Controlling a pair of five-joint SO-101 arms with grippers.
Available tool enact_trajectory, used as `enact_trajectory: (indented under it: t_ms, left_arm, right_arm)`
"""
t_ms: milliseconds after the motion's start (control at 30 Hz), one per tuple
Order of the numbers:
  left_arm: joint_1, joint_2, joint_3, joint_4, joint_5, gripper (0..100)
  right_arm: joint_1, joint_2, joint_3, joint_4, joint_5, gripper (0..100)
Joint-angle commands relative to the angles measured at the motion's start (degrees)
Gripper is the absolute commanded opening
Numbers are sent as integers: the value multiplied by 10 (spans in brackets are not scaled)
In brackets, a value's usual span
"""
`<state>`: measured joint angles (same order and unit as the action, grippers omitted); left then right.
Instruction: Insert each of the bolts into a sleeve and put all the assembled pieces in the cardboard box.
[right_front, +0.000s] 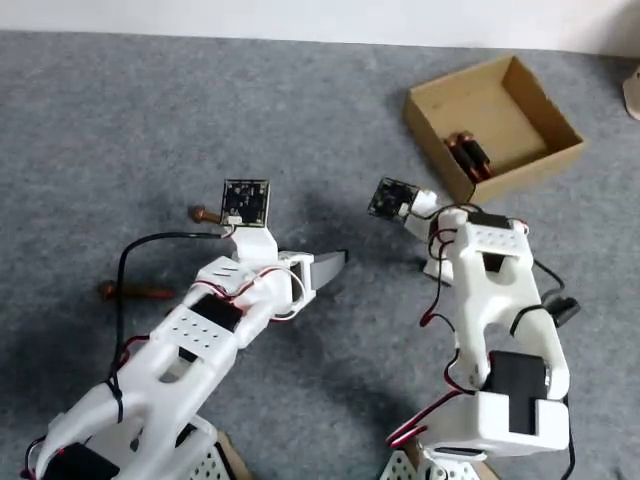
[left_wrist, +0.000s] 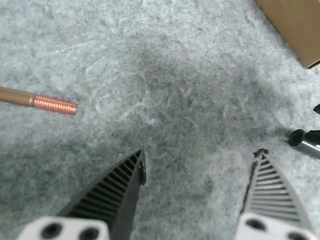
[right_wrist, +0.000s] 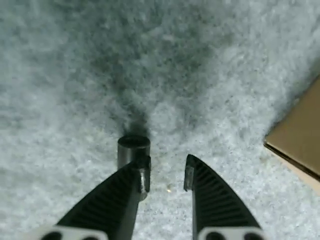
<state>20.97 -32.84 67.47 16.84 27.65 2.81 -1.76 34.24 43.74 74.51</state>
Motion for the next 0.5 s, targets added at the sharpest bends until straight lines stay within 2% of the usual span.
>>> enact_trajectory:
  t_ms: [0,200,467]
  left_arm:
    - [-7,-21,-27,-10,-5,316]
    - [-7,-21,-27,-10,-6,316]
    - [-7,-21,-27,-10,-7,316]
  right_arm:
    - [-8,0,11,-23,-10,113]
    - [-19,0,63,-54,-12,113]
    - [-34,-1,87,-53,-60,113]
